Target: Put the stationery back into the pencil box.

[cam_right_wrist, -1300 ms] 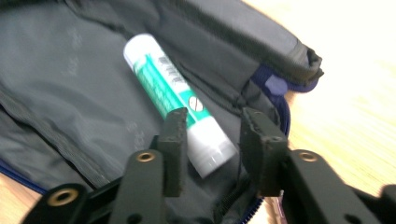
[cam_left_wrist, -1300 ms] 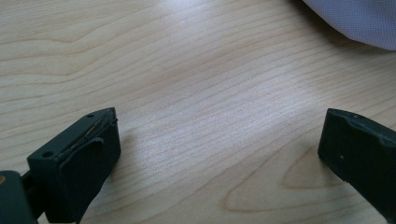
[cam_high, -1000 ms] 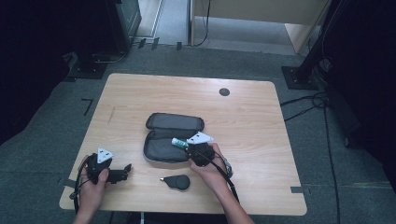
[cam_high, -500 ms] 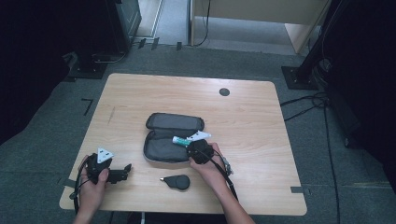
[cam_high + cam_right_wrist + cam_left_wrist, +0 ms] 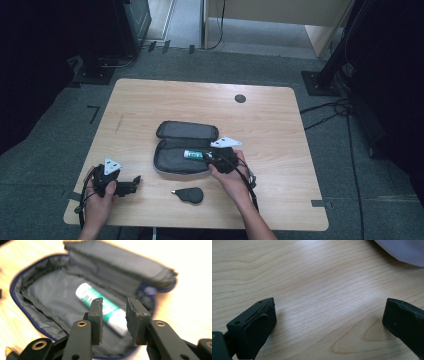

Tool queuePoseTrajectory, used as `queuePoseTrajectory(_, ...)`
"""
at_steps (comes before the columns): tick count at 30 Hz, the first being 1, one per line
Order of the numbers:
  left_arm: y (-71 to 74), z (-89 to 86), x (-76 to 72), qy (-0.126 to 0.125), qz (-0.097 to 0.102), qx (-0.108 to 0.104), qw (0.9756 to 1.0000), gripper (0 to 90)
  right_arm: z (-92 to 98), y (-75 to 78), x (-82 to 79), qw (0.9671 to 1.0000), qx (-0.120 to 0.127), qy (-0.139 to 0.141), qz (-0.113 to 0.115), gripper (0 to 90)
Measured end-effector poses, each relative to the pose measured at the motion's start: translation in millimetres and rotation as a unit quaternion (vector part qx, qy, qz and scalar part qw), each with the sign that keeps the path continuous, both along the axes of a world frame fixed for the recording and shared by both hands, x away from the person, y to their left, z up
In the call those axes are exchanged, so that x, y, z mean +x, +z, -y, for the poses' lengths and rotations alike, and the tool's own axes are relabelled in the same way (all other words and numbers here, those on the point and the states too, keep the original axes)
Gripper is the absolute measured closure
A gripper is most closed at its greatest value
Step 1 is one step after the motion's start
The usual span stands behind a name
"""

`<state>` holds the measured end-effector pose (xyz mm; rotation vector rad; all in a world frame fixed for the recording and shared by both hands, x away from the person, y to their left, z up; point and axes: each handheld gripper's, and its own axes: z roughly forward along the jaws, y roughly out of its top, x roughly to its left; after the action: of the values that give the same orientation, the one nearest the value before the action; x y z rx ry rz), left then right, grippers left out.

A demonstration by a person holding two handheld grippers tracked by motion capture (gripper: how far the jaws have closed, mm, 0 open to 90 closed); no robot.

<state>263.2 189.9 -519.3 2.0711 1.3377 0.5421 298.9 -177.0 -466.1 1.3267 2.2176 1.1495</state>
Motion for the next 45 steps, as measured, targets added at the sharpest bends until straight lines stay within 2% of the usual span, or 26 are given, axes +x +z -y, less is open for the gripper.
queuePoseTrajectory(5,0.0,0.0,0.0,0.000,0.000,0.000,1.0000,0.0,30.0,14.7,-9.8,0.9990,0.015,-0.026,0.032,63.8)
queuePoseTrajectory(6,0.0,0.0,0.0,0.000,0.000,0.000,1.0000,0.0,39.5,16.7,-12.7,0.9984,0.016,-0.040,0.037,63.7)
queuePoseTrajectory(8,0.0,0.0,0.0,0.000,0.000,0.000,1.0000,0.0,50.5,16.7,-15.3,0.9979,0.018,-0.050,0.037,63.6)
queuePoseTrajectory(12,0.0,0.0,0.0,0.000,0.000,0.000,1.0000,0.0,69.6,9.7,-22.7,0.9983,0.011,-0.052,0.022,62.8)
queuePoseTrajectory(16,0.0,0.0,0.0,0.000,0.000,0.000,1.0000,0.0,84.6,-4.2,-35.6,0.9986,-0.003,-0.052,0.008,63.2)
queuePoseTrajectory(20,0.1,0.0,0.0,0.000,0.000,0.000,1.0000,0.0,98.2,-17.7,-46.8,0.9987,0.002,-0.051,-0.006,64.8)
queuePoseTrajectory(24,0.0,0.0,0.0,0.000,0.000,0.000,1.0000,0.0,104.6,-30.3,-54.7,0.9988,-0.001,-0.045,-0.016,66.0)
queuePoseTrajectory(28,0.0,0.0,0.1,0.000,0.000,0.000,1.0000,0.0,106.6,-36.4,-57.9,0.9988,-0.003,-0.042,-0.023,66.4)
queuePoseTrajectory(31,0.0,0.0,0.1,0.000,0.000,0.000,1.0000,0.0,103.9,-41.3,-61.0,0.9988,-0.025,-0.036,-0.020,66.4)
queuePoseTrajectory(36,0.1,0.0,0.0,0.000,0.000,0.000,1.0000,0.0,104.4,-48.8,-65.1,0.9990,-0.033,-0.023,-0.021,69.6)
queuePoseTrajectory(41,0.1,-0.1,0.2,0.003,0.000,0.000,1.0000,0.0,102.7,-51.2,-68.5,0.9988,-0.043,-0.025,-0.007,74.6)
queuePoseTrajectory(43,0.0,-0.1,0.1,0.003,0.000,0.000,1.0000,0.0,101.4,-53.5,-71.8,0.9983,-0.050,-0.028,0.010,75.3)
queuePoseTrajectory(45,0.0,-0.1,0.1,0.003,0.000,0.000,1.0000,0.0,101.2,-54.6,-73.8,0.9984,-0.048,-0.027,0.014,75.5)
